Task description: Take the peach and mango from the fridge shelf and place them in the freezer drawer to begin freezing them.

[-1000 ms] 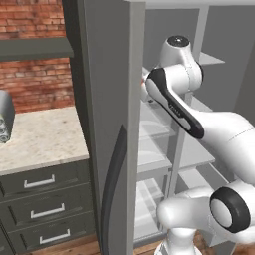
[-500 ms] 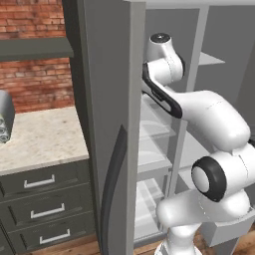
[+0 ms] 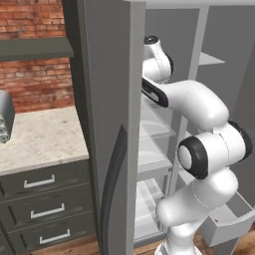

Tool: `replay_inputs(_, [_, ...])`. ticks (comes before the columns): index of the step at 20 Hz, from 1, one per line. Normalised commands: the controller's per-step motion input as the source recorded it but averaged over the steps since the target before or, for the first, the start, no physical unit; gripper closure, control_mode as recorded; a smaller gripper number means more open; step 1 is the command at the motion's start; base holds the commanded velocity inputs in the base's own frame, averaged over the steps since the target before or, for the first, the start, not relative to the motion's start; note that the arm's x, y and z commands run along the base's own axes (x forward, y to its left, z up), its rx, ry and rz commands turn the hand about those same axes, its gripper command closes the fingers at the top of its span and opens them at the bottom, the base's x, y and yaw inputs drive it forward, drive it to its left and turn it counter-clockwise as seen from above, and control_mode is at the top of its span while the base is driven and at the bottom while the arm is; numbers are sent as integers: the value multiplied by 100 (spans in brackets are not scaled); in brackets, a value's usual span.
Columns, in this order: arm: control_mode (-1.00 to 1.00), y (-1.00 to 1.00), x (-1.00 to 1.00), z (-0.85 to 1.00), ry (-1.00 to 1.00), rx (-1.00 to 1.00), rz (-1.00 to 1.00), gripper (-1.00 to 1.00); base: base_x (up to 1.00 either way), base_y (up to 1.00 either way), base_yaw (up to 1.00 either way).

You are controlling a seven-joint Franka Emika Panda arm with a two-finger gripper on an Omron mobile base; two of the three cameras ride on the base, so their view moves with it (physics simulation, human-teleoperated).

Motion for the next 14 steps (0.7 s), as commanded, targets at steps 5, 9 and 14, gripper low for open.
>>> replay_inputs(5, [-100, 0, 53, -8, 1, 0, -4, -100, 0, 0, 0])
replay_inputs(9, [-100, 0, 47, 0, 0, 0, -2, -100, 0, 0, 0])
replay_inputs(14, [-100, 1, 35, -7, 0, 1, 0, -100, 0, 0, 0])
